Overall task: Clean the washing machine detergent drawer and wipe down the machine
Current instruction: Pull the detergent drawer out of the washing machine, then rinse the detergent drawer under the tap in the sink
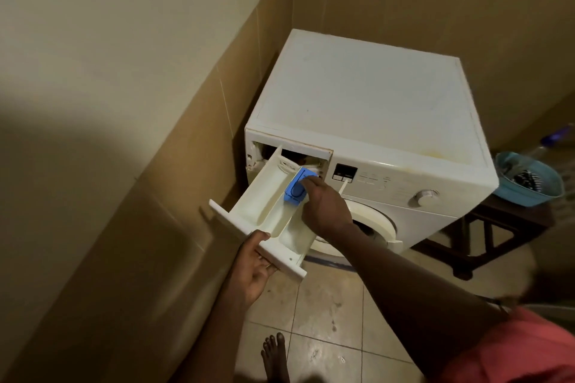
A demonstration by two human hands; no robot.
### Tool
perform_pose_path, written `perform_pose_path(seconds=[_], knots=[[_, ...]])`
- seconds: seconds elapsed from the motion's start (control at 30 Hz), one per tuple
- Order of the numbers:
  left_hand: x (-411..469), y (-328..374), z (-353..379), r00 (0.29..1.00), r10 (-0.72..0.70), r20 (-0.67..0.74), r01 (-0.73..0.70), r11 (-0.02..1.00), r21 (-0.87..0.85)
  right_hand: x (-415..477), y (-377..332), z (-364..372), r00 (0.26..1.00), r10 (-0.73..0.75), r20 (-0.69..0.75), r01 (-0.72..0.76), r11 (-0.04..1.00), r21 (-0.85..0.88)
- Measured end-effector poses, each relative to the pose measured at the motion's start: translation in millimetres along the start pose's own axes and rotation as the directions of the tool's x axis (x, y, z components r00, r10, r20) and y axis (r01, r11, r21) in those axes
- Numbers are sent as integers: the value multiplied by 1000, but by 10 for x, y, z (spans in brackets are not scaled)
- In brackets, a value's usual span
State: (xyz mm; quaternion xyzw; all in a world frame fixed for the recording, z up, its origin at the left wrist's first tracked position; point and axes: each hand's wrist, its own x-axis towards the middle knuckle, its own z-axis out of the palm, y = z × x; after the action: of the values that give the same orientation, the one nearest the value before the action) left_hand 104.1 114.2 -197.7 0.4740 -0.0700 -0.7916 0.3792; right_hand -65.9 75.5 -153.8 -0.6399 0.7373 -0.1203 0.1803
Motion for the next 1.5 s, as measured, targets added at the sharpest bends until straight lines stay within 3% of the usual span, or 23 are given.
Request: perform_pose_path(seconds=[0.13,0.3,0.63,0.9,1.07,1.13,1.2,1.5], knots=[[-236,-123,65,997,-35,64,31,998,55,-282,214,-357,982,41,-186,-29,997,67],[-620,-469,234,991,-60,118,40,985,166,-913,693,-729,901,241,-360,-138,947,289],[-1436,-1233,1065,949,-173,264,33,886,462,-2556,1669,-1452,805,544,-236,-435,812,389],[-1819,-1790,1635,861,-347,371,42,776,629,-3606,2080,-1794,641,723,-258,-585,677,446],[-1866,-2111,1766,799,-470,375,41,665,746,-4191,2122,-1804,502,836,-220,-661,535,526],[-1950,-2322,1811,759,-539,365,56,613,788,-4504,2119,-1751,413,880,-236,-667,469,579],[-1960,-2469,1822,759,-538,367,52,611,790,-4667,2111,-1692,363,902,-234,-667,427,610],[-2606,-3504,2049,571,-709,414,-109,435,894,-6134,2188,-1623,-14,970,-241,-693,164,702]])
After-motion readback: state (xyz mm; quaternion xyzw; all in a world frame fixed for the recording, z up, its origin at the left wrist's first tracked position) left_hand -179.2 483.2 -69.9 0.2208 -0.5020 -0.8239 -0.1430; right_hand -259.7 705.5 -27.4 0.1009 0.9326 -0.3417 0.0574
